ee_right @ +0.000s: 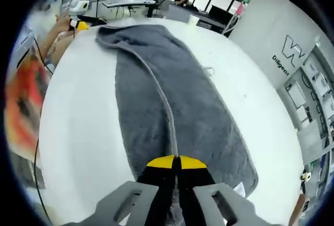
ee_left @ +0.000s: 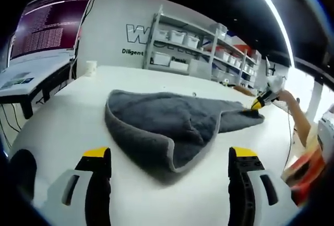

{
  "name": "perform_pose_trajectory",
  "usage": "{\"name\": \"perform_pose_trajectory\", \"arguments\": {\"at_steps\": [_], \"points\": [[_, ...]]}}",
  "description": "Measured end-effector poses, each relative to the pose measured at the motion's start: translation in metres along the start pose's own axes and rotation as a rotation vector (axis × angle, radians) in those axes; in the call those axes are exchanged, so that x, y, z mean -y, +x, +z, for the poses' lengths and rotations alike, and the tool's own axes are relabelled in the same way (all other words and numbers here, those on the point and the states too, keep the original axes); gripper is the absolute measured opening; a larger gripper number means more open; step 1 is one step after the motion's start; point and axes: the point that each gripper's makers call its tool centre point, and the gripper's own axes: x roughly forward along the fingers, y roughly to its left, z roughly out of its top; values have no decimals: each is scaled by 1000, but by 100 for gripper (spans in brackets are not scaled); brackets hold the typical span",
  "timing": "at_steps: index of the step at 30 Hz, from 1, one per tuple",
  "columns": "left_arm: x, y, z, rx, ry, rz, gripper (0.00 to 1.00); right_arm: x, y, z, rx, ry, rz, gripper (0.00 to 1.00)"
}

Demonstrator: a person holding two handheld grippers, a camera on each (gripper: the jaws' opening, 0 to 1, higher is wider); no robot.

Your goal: Open the folded towel by lifting each exposed corner and separating the folded layers until the towel lies flat within the target outline without major curled edges

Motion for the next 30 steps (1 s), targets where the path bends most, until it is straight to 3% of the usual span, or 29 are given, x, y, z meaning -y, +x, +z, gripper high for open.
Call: {"name": "perform_pose_trajectory", "arguments": {"at_steps": [14, 30], "points": [[8, 8, -3, -16, 9, -28, 89, -60, -35, -20, -13, -15, 17, 0], [15, 20, -7, -44, 17, -61, 89, -107, -31, -46, -49, 37, 80, 0]]}}
